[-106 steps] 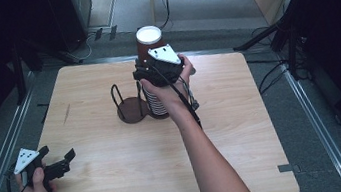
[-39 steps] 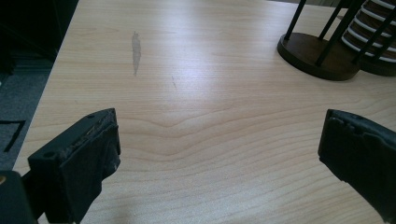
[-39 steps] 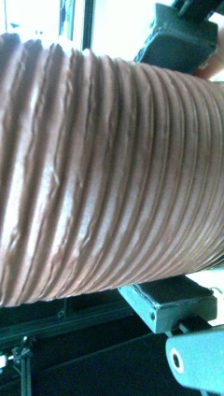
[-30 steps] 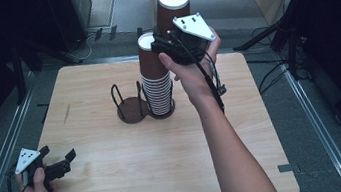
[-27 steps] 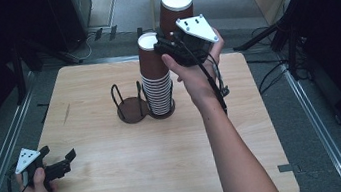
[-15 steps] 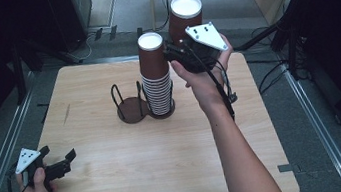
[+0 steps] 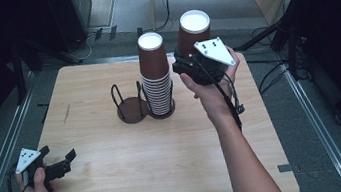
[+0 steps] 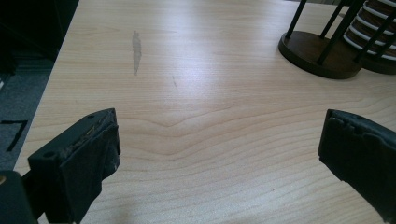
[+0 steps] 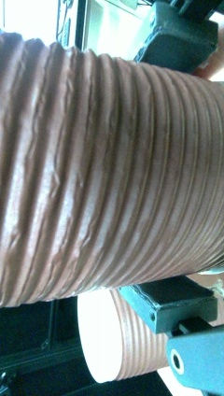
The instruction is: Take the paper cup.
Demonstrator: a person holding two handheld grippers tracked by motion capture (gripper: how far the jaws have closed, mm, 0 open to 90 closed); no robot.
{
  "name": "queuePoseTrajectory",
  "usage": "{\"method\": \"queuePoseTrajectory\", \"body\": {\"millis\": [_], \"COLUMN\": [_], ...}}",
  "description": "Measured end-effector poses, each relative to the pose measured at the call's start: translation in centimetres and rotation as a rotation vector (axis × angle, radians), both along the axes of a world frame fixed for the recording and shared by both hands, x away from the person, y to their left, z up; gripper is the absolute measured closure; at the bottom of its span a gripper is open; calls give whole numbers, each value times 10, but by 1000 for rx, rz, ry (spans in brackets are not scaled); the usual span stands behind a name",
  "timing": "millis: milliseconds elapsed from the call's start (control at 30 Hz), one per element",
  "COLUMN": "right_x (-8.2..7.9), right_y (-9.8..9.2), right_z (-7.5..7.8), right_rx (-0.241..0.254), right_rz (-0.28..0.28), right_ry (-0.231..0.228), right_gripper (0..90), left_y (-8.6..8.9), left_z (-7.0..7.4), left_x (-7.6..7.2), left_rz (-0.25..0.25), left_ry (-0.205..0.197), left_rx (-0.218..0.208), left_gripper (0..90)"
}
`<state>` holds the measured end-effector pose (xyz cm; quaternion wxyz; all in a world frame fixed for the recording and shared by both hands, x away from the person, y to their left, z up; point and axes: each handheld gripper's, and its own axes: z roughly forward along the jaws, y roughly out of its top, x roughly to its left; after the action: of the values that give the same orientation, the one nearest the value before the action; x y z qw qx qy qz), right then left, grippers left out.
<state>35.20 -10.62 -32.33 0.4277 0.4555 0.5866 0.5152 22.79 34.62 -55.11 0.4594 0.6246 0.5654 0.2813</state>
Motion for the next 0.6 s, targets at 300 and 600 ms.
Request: {"method": "queuePoseTrajectory", "body": {"millis": [300, 600], "right_x": [-5, -16], "right_y": [-9, -16], "right_z": [-15, -26], "right_rx": [-4, -6], "right_rz": [-6, -5], "right_ry": [24, 27], "right_gripper": [123, 123], "left_y": [0, 0], "left_z": [0, 0], "left_x": [0, 0], "left_rz": [2, 1], "left_ry": [1, 3], "left_rx": [-2, 0], "left_gripper": [0, 0]}}
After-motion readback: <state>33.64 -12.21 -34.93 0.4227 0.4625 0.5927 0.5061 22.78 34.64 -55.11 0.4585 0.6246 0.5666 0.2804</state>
